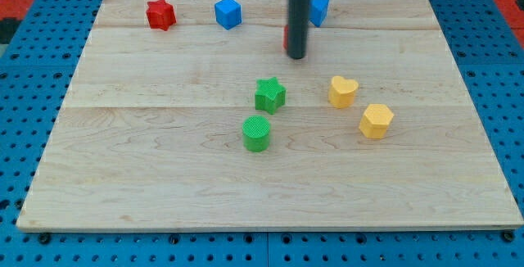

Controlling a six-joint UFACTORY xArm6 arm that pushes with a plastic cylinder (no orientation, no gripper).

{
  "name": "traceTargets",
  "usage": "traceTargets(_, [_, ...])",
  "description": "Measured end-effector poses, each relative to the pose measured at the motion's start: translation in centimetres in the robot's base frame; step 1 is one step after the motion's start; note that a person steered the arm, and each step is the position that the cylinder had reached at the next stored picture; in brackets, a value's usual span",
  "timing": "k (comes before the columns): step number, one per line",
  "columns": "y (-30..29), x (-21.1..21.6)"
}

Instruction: Slightly move the red circle towards the right

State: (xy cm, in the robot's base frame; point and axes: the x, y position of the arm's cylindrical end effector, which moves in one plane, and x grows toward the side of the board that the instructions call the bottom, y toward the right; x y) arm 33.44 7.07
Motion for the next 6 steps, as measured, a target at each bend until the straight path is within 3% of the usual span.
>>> traceTargets(2, [-7.7, 0.0])
traceTargets(4, [-0.2, -5.8])
traceTargets(6, [-0.1, -3.2])
